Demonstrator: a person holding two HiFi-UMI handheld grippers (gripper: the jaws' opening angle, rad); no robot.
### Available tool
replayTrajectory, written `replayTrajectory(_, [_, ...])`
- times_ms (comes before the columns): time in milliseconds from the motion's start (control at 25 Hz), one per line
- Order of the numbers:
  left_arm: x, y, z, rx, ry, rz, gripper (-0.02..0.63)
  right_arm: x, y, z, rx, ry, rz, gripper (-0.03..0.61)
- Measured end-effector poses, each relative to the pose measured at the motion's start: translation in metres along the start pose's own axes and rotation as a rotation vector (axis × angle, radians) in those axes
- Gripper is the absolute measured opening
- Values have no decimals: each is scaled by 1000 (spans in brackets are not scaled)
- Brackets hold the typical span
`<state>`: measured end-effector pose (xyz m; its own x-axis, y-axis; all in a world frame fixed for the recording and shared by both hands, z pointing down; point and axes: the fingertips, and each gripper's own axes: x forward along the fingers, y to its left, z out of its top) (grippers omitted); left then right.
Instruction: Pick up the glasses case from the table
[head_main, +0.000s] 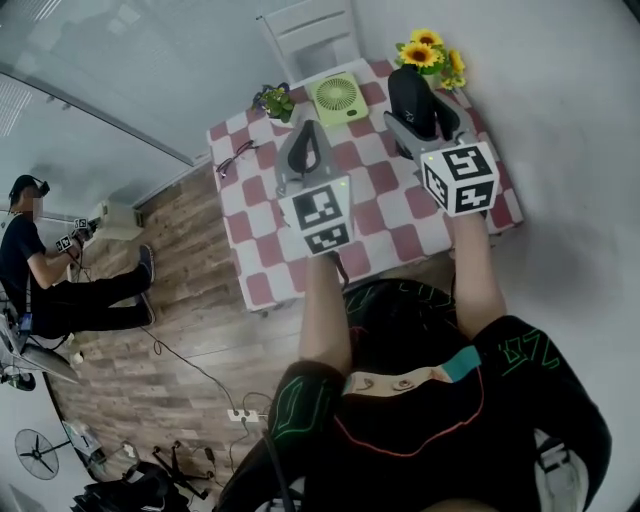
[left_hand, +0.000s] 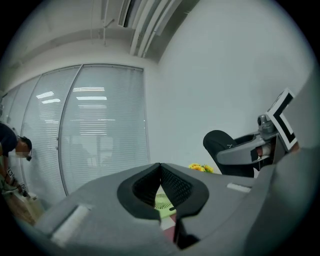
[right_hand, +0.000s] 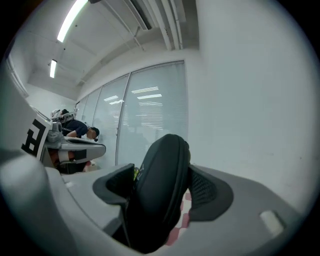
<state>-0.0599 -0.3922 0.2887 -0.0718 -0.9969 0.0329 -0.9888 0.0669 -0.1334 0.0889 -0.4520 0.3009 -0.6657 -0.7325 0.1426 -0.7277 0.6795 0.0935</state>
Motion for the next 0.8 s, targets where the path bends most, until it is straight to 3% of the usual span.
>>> replayTrajectory(600, [9,8,2,23,-17,-2,9,2,-15,13,-25,-69,-70,337])
replayTrajectory(800, [36,14,-16,22,-3,4,9,30,-24,0,-19,-72,-61,337])
